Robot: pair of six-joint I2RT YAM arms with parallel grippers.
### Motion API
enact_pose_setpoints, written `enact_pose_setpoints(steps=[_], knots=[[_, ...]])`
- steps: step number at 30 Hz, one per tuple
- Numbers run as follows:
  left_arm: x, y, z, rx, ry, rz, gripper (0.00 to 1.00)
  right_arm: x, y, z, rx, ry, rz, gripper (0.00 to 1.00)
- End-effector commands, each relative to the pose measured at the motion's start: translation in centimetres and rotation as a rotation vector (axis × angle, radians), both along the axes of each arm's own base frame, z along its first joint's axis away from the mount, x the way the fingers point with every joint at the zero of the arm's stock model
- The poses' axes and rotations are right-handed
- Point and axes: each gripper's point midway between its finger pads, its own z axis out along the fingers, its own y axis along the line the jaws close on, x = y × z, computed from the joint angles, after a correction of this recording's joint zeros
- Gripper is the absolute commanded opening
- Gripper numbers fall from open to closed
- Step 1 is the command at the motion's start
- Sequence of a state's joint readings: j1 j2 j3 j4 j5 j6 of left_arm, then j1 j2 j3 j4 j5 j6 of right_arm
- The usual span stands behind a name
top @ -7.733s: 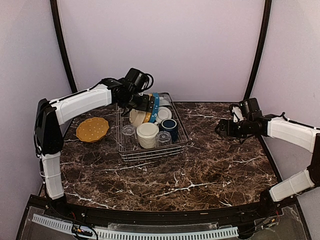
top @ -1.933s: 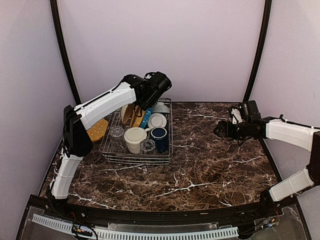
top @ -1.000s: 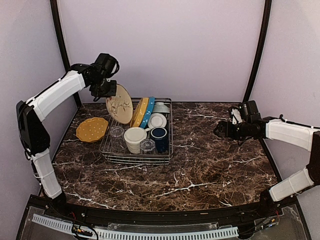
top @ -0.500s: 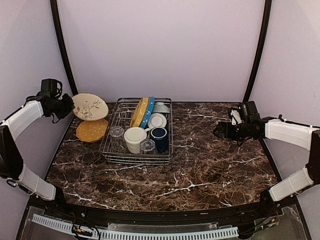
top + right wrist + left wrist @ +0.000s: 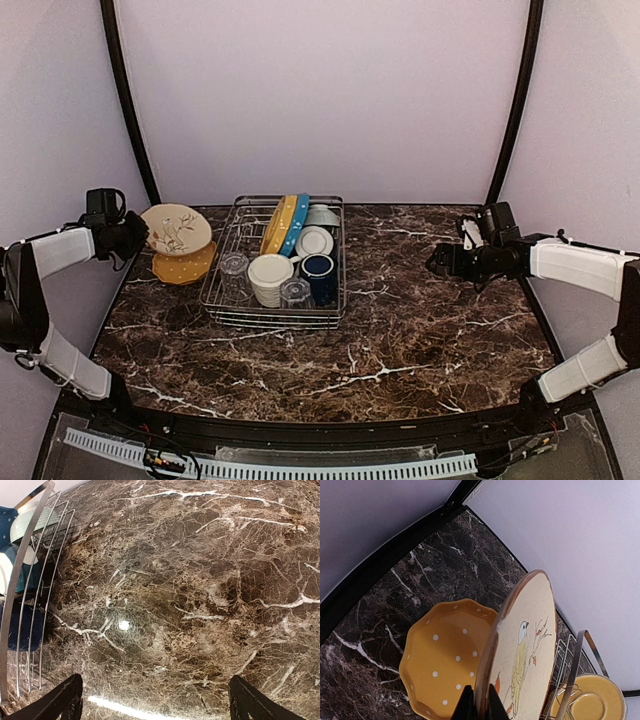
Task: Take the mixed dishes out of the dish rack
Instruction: Place the plate on the plate.
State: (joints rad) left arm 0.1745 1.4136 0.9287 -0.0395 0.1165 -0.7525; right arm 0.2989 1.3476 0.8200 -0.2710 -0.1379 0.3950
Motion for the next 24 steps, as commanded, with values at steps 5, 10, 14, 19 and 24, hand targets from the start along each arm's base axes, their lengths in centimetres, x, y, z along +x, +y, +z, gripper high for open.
enact_pose_setpoints(steps=[5, 10, 14, 19, 24], knots=[[3.5, 0.9, 0.9, -0.032, -0.158, -0.014, 0.01, 0.2, 0.6, 0.1, 0.014, 0.006, 0.004, 0.99], [3.8, 0.6, -1.3, -0.06, -0.149, -0.031, 0.01, 0.2, 0.7, 0.2, 0.014, -0.005, 0.007, 0.99], [3.7, 0.4, -3.1, -0.063, -0.121, -0.042, 0.01, 0.1, 0.8, 0.2, 0.014, 0.0, 0.008, 0.99], [3.4, 0.0, -5.2, -0.091, -0.068, -0.05, 0.01, 0.2, 0.8, 0.2, 0.007, 0.007, 0.011, 0.99], [2.4, 0.0, -7.2, -0.107, -0.006, -0.037, 0.03, 0.3, 0.9, 0.2, 0.007, 0.001, 0.012, 0.99]])
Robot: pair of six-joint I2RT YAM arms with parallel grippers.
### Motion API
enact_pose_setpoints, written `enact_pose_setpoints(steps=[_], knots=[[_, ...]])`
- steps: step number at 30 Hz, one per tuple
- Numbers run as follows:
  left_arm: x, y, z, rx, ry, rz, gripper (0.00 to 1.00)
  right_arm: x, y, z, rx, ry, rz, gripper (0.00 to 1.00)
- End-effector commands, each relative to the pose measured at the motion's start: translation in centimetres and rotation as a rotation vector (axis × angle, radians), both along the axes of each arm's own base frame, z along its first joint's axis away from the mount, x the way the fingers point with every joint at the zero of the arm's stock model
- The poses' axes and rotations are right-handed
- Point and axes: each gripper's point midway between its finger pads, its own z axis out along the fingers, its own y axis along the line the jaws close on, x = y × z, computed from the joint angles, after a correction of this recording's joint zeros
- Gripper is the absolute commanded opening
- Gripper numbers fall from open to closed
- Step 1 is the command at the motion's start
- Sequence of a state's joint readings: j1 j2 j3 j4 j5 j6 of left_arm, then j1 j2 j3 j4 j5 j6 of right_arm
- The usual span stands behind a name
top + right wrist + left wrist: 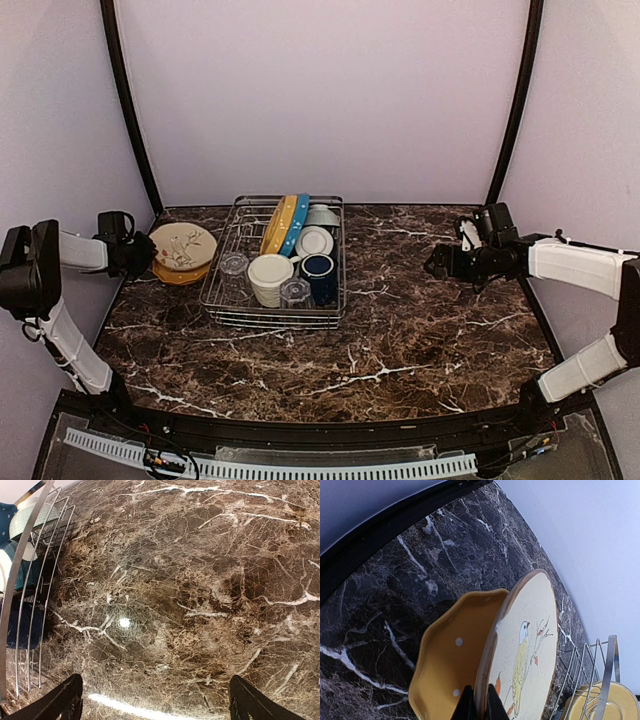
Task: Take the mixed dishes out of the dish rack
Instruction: Place the plate on the plate.
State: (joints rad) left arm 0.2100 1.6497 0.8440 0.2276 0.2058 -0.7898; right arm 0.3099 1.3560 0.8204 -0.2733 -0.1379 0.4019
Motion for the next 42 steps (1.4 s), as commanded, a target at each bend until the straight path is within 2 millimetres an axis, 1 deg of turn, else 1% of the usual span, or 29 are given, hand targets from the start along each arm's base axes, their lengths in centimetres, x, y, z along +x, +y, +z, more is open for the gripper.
enact_pose_setpoints(steps=[1, 4, 5, 11, 16, 17, 18, 19, 20, 21, 22, 23, 24, 25, 26, 29, 30, 31, 32, 33, 34, 35, 36, 37, 38, 39, 40, 41, 42], knots=[[-0.1, -0.3, 0.3, -0.009, -0.023, -0.01, 0.06, 0.6, 0.6, 0.7, 0.009, -0.01, 0.009, 0.99], [-1.1, 0.2, -0.4, 0.011, 0.021, 0.022, 0.11, 0.8, 0.7, 0.8, 0.005, -0.02, 0.015, 0.99], [-1.4, 0.2, -0.6, 0.011, 0.028, 0.024, 0.11, 0.8, 0.6, 0.8, -0.001, -0.022, 0.013, 0.99], [-3.1, 0.1, -2.2, 0.019, 0.1, 0.022, 0.22, 0.6, 0.7, 0.4, 0.008, -0.015, 0.016, 0.99], [-3.9, 0.3, -2.5, 0.041, 0.136, 0.025, 0.38, 0.5, 0.7, 0.5, 0.007, -0.02, 0.017, 0.99], [-4.2, 0.4, -2.3, 0.051, 0.146, 0.031, 0.48, 0.6, 0.6, 0.6, 0.006, -0.023, 0.016, 0.99], [-4.3, 0.4, -1.8, 0.056, 0.139, 0.032, 0.51, 0.5, 0.6, 0.6, 0.005, -0.024, 0.015, 0.99], [-4.5, 0.5, -1.8, 0.061, 0.147, 0.033, 0.59, 0.5, 0.6, 0.6, 0.002, -0.024, 0.015, 0.99], [-4.6, 0.5, -1.1, 0.065, 0.137, 0.032, 0.62, 0.5, 0.5, 0.7, 0.002, -0.027, 0.014, 0.99], [-4.8, 0.4, -1.0, 0.071, 0.148, 0.028, 0.68, 0.5, 0.5, 0.7, 0.002, -0.027, 0.014, 0.99], [-4.7, 0.5, -0.1, 0.083, 0.127, 0.023, 0.7, 0.4, 0.5, 0.7, 0.001, -0.027, 0.014, 0.99], [-5.1, 0.4, -0.1, 0.085, 0.146, 0.019, 0.75, 0.5, 0.5, 0.6, 0.002, -0.027, 0.014, 0.99], [-5.1, 0.4, 0.8, 0.099, 0.13, 0.011, 0.78, 0.4, 0.5, 0.6, 0.003, -0.026, 0.015, 0.99], [-5.5, 0.4, 0.9, 0.105, 0.144, 0.009, 0.8, 0.5, 0.6, 0.5, 0.005, -0.025, 0.015, 0.99], [-5.6, 0.2, 1.8, 0.122, 0.134, -0.004, 0.83, 0.5, 0.6, 0.4, 0.008, -0.024, 0.015, 0.99], [-5.5, -0.2, 4.4, 0.194, 0.103, -0.026, 0.85, 0.5, 0.8, 0.2, 0.013, -0.019, 0.019, 0.99], [-5.8, -0.7, 5.2, 0.231, 0.103, -0.043, 0.85, 0.5, 0.8, 0.2, 0.015, -0.018, 0.02, 0.99], [-5.5, -1.0, 6.8, 0.253, 0.073, -0.056, 0.85, 0.5, 0.8, 0.2, 0.015, -0.018, 0.021, 0.99], [-5.7, -1.7, 7.2, 0.301, 0.081, -0.078, 0.85, 0.5, 0.8, 0.2, 0.016, -0.019, 0.021, 0.99], [-5.3, -2.2, 8.8, 0.33, 0.05, -0.092, 0.85, 0.5, 0.8, 0.2, 0.016, -0.019, 0.02, 0.99], [-5.4, -3.4, 9.2, 0.374, 0.054, -0.136, 0.85, 0.6, 0.9, 0.3, 0.017, -0.02, 0.021, 0.99], [-5.0, -5.3, 10.7, 0.412, 0.018, -0.196, 0.85, 0.6, 0.9, 0.3, 0.017, -0.021, 0.021, 0.99], [-4.7, -6.0, 12.1, 0.44, -0.002, -0.214, 0.85, 0.6, 0.9, 0.4, 0.017, -0.022, 0.022, 0.99], [-4.5, -7.8, 12.5, 0.473, -0.015, -0.279, 0.86, 0.6, 0.9, 0.4, 0.018, -0.021, 0.022, 0.99], [-4.2, -8.5, 13.7, 0.496, -0.035, -0.297, 0.86, 0.6, 0.9, 0.5, 0.02, -0.024, 0.023, 0.99], [-4.2, -10.5, 13.7, 0.527, -0.035, -0.364, 0.87, 0.6, 0.9, 0.6, 0.021, -0.025, 0.022, 0.99], [-3.8, -11.3, 14.9, 0.546, -0.058, -0.382, 0.87, 0.6, 1.0, 0.7, 0.022, -0.027, 0.023, 0.99], [-3.8, -13.1, 14.5, 0.577, -0.05, -0.446, 0.87, 0.6, 1.0, 0.7, 0.025, -0.025, 0.025, 0.99], [-3.5, -14.1, 15.7, 0.593, -0.074, -0.467, 0.87, 0.5, 1.1, 0.8, 0.029, -0.026, 0.025, 0.99]])
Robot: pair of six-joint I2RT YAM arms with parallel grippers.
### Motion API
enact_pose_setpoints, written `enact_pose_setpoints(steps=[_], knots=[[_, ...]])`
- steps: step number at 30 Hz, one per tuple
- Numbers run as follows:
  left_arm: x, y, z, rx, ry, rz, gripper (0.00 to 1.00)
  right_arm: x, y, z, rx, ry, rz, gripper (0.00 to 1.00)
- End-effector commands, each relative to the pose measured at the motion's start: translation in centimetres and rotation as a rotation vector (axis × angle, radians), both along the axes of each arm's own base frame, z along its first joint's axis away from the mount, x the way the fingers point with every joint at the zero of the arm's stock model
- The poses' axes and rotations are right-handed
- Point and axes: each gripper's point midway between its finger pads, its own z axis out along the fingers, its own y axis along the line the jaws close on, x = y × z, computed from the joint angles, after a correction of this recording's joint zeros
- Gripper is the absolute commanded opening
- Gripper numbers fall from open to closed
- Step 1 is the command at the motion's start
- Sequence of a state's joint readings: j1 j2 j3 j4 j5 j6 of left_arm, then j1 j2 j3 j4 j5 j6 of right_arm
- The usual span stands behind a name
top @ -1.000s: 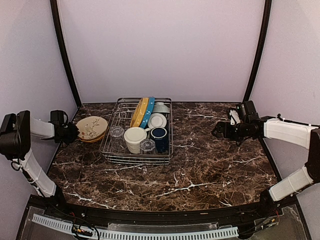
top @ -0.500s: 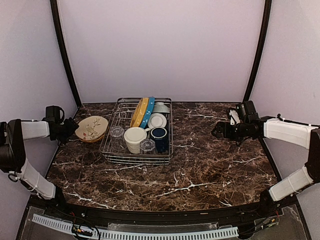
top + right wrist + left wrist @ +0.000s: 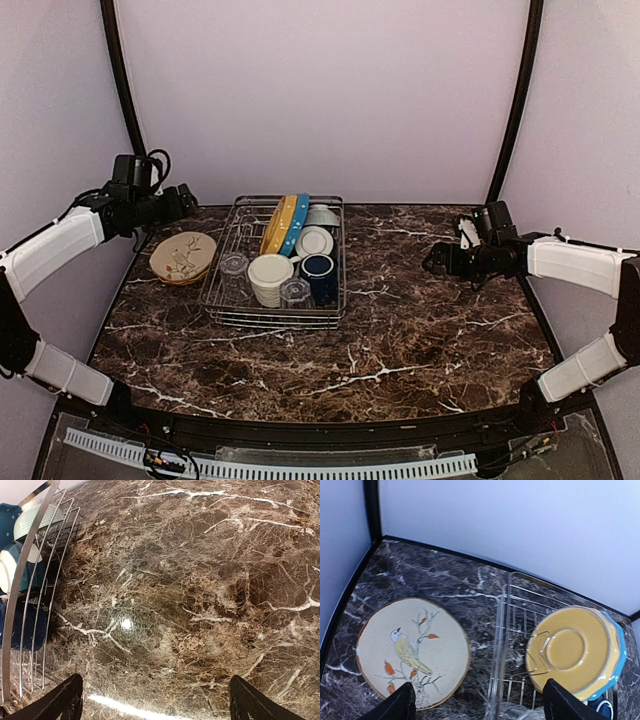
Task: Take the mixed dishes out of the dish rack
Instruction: Place the plate on the plate, then grab the plate from the dish rack.
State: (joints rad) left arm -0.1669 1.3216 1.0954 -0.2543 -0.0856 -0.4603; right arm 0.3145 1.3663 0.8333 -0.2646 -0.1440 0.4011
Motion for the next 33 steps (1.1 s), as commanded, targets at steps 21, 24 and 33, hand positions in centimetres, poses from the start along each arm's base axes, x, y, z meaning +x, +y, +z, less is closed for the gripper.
enact_pose_setpoints(steps=[21, 24, 33], knots=[[1.6, -23.6, -1.9, 0.617, 0.095, -0.505, 0.79, -0.3, 0.8, 0.5, 0.013, -0.015, 0.019, 0.99], [1.9, -23.7, -2.2, 0.626, 0.108, -0.492, 0.71, -0.4, 0.6, 0.4, 0.005, -0.015, 0.017, 0.99], [0.9, -23.0, -3.9, 0.644, 0.158, -0.489, 0.57, -0.4, 0.6, -0.2, 0.003, -0.004, 0.016, 0.99]])
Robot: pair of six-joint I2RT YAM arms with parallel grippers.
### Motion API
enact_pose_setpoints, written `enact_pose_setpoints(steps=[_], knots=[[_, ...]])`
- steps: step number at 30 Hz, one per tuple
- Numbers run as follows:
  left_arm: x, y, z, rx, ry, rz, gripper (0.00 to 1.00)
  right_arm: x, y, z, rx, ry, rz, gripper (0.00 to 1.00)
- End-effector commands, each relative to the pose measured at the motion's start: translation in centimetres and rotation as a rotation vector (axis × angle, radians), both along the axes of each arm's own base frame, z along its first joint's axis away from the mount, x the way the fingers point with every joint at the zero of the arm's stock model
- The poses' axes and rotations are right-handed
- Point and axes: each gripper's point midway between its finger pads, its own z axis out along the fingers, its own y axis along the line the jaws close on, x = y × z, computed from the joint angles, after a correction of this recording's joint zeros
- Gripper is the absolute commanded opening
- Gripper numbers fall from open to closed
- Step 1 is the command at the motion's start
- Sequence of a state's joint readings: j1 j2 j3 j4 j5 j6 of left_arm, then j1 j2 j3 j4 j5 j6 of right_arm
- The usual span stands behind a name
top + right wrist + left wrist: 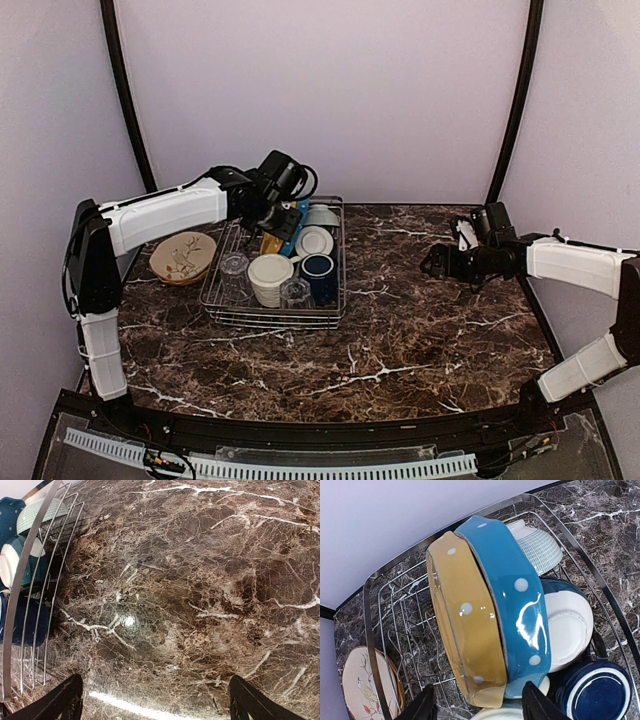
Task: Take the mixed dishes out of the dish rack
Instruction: Grab the plate from the dish rack.
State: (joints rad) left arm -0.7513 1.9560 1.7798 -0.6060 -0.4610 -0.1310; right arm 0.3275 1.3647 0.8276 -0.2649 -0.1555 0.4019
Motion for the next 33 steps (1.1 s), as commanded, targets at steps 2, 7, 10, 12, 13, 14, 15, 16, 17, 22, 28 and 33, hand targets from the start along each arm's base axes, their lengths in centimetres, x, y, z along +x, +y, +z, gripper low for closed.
enact_pose_setpoints(steps=[2, 7, 10, 12, 13, 14, 15, 16, 17, 22, 28, 33], knots=[[-1.5, 1.5, -0.5, 0.042, 0.027, 0.016, 0.57, 0.0, 0.0, -0.2, -0.004, -0.011, -0.004, 0.99], [-2.0, 1.6, -2.0, 0.044, 0.058, 0.013, 0.61, 0.1, 0.3, -0.2, 0.006, -0.008, 0.0, 0.99], [-1.8, 2.1, -2.4, 0.076, 0.052, 0.041, 0.63, 0.1, 0.2, -0.1, 0.006, -0.008, -0.003, 0.99], [-1.4, 3.2, -2.3, 0.134, 0.031, 0.08, 0.59, 0.1, 0.2, 0.0, 0.005, -0.012, -0.004, 0.99], [-1.1, 3.3, -2.3, 0.149, 0.025, 0.09, 0.57, 0.0, 0.1, 0.0, 0.005, -0.011, -0.005, 0.99], [-1.0, 3.9, -2.2, 0.18, 0.015, 0.109, 0.56, 0.0, 0.1, 0.0, 0.004, -0.014, -0.006, 0.99], [-0.8, 4.1, -2.3, 0.198, 0.009, 0.121, 0.55, 0.0, 0.1, 0.0, 0.005, -0.012, -0.007, 0.99], [-0.7, 4.7, -2.1, 0.229, -0.003, 0.144, 0.54, 0.0, 0.1, 0.0, 0.005, -0.011, -0.008, 0.99], [-0.5, 4.8, -2.0, 0.241, -0.01, 0.157, 0.54, 0.1, 0.1, 0.0, 0.005, -0.011, -0.008, 0.99], [-0.1, 4.5, -1.5, 0.231, -0.019, 0.167, 0.54, 0.0, 0.2, -0.1, 0.009, -0.008, -0.006, 0.99], [-1.3, 2.1, -2.3, 0.092, 0.067, 0.071, 0.68, 0.0, 0.1, -0.2, 0.003, -0.007, -0.009, 0.99], [-2.1, 1.2, -3.3, 0.021, 0.091, 0.029, 0.74, -0.1, 0.0, -0.4, -0.001, -0.005, -0.009, 0.99]])
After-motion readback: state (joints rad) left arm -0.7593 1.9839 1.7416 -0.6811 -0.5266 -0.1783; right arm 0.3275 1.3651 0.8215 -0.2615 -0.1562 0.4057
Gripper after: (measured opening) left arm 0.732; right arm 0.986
